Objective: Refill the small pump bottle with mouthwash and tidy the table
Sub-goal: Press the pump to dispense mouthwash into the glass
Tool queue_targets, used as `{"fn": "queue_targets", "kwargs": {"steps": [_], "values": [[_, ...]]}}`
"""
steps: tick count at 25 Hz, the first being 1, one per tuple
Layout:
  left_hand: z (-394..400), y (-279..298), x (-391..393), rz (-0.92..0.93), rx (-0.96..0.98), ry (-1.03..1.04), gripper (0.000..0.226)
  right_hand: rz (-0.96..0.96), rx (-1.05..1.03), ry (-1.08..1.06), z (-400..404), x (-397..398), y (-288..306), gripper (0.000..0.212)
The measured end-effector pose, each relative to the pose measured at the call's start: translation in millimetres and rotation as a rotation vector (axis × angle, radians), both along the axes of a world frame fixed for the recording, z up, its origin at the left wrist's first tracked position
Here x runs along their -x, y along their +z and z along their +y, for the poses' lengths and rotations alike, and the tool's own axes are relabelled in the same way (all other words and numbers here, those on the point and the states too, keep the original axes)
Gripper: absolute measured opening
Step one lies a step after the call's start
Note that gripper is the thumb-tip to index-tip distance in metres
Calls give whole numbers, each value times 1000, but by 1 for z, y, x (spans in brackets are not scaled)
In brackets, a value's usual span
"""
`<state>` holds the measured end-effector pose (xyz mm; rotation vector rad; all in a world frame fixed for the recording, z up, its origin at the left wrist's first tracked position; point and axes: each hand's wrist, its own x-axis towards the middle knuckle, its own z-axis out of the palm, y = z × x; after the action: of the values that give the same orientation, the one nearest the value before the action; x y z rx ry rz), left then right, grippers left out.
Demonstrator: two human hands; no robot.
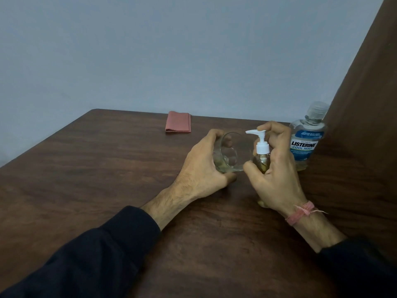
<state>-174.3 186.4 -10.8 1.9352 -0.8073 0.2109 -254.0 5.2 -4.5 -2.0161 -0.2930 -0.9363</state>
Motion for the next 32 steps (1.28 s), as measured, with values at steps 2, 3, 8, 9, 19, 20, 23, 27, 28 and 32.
{"fn": "queue_targets", "kwargs": {"steps": [2, 3, 8, 9, 19, 20, 23, 27, 28, 32], "values": [[1, -1, 0, 10, 15, 2, 79, -27, -28, -15, -4, -1, -3, 71], [1, -1, 0, 17, 22, 5, 78, -31, -30, -26, -5, -2, -3, 70], [0, -1, -2, 15, 16, 61, 72, -61, -73, -44, -9, -6, 2, 42], [0, -2, -3, 14, 15, 80, 71, -76, -72, -37, -9, -5, 3, 35], [-1, -4, -6, 59, 31, 180, 68, 6, -111, -21, -12, 0, 10, 29], [-1, -4, -6, 77, 30, 177, 70, 12, -112, -15, -12, -1, 10, 28], [-1, -7, -7, 109, 29, 180, 78, 38, -137, -22, -13, -3, 12, 30], [-1, -7, -7, 97, 31, 192, 83, 68, -145, -66, -21, 0, 14, 35], [-1, -7, -7, 96, 27, 190, 88, 78, -133, -95, -22, 1, 14, 38], [9, -3, 2, 36, 31, 188, 112, 73, -115, -172, -21, 4, 17, 48]]}}
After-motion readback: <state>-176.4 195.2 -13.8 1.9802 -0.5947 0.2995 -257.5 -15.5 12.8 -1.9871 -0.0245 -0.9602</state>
